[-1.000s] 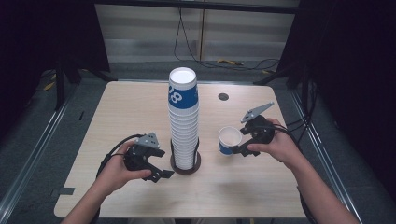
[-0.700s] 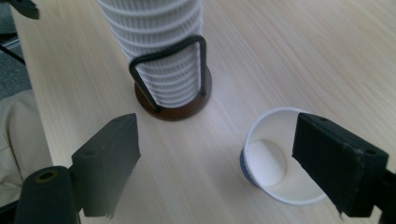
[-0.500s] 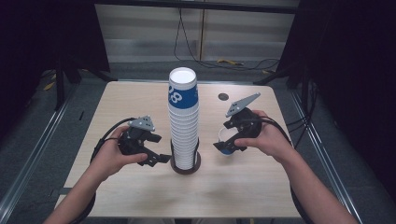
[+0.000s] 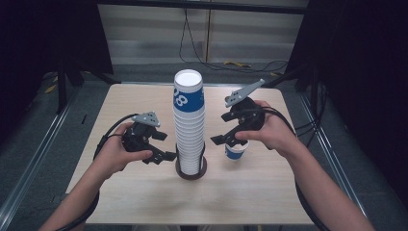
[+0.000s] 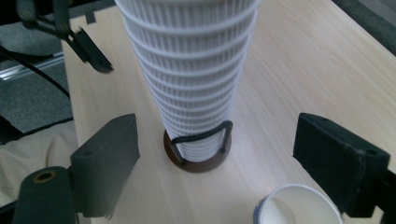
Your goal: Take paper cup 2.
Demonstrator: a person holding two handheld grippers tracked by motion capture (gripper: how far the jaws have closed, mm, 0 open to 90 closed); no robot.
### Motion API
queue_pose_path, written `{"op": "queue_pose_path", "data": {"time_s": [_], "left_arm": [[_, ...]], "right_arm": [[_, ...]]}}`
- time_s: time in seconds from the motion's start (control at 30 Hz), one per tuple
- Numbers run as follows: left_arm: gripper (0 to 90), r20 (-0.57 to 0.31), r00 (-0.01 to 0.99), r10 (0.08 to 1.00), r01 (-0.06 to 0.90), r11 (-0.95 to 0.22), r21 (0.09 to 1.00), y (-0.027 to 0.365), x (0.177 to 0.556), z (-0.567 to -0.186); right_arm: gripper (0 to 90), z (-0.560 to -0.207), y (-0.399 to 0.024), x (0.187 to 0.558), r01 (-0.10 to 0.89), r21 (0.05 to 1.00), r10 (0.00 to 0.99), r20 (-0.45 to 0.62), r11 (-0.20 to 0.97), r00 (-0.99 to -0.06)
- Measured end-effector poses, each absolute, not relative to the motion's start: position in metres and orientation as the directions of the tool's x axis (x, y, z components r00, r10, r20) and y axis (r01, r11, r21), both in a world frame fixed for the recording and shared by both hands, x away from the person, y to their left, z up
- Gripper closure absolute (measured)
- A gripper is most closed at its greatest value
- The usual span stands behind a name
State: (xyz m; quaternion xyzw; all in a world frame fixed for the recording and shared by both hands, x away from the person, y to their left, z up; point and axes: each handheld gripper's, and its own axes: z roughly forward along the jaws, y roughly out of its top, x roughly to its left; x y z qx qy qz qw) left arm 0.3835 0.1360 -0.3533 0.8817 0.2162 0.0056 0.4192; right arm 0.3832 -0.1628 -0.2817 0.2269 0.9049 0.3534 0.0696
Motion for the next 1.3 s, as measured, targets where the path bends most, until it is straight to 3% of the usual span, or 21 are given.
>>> {"op": "queue_pose_path", "data": {"time_s": [1.3], "left_arm": [[17.0,-0.169,0.918,0.359,0.357,-0.561,0.747,0.128,0.389,-0.339]], "right_arm": [[13.3,-0.233,-0.126,0.395,0.309,0.716,0.426,0.018,0.626,-0.904]]}}
